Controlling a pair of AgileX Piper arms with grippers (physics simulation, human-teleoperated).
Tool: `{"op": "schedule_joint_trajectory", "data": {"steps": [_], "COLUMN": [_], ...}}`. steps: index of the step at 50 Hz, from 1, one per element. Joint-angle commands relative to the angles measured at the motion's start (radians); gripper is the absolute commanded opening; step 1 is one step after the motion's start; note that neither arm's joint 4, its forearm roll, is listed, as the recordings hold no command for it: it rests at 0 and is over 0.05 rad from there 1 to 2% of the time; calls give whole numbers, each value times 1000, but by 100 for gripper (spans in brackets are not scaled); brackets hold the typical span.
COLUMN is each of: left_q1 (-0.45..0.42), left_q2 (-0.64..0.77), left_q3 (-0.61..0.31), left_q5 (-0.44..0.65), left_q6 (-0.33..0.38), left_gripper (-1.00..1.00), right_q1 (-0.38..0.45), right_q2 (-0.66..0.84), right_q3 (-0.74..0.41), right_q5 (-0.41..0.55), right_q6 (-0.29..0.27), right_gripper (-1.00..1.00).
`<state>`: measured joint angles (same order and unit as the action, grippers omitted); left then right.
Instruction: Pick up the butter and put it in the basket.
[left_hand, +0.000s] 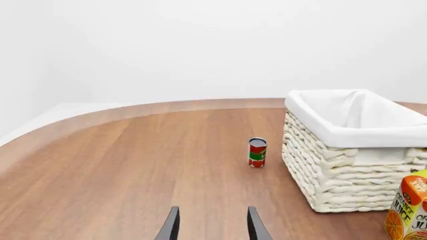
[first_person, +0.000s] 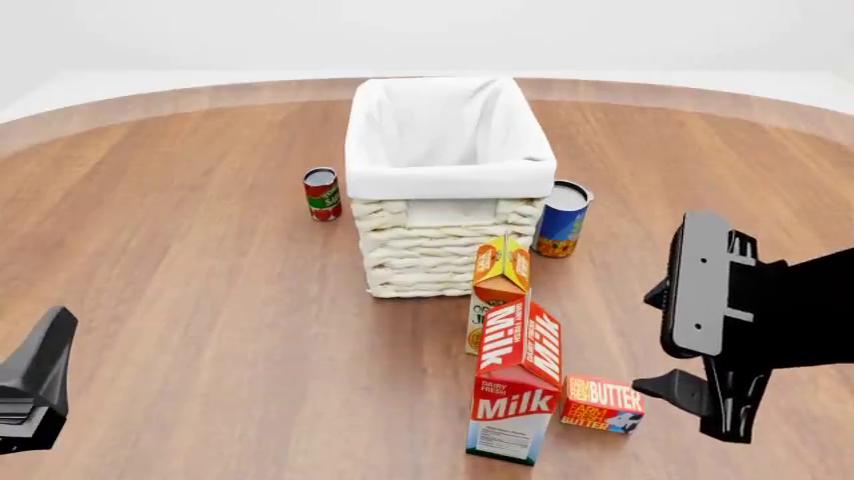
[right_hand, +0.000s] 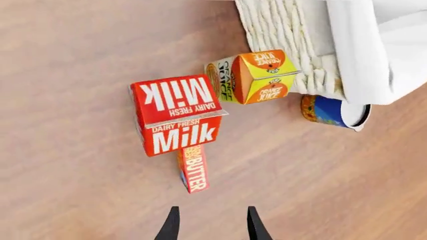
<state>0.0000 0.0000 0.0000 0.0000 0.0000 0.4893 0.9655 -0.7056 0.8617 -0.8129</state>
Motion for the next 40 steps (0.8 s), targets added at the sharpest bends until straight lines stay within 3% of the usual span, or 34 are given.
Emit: {"op": "schedule_joint_trajectory", "data": {"steps": [1,14,40], "left_q1": [0,0,0], "left_q2": [0,0,0], "left_q3": [0,0,0], "left_q5": [0,0,0], "left_q6": [0,0,0], "left_gripper": [100,100,100], "right_q1": [-19,-94,-86], "right_q2": [19,11,160], "right_q3": [39,104,117], "right_q5": [10,-3,-142], "right_q6": [-34,-93,-68], "right_gripper": [100,100,100]}}
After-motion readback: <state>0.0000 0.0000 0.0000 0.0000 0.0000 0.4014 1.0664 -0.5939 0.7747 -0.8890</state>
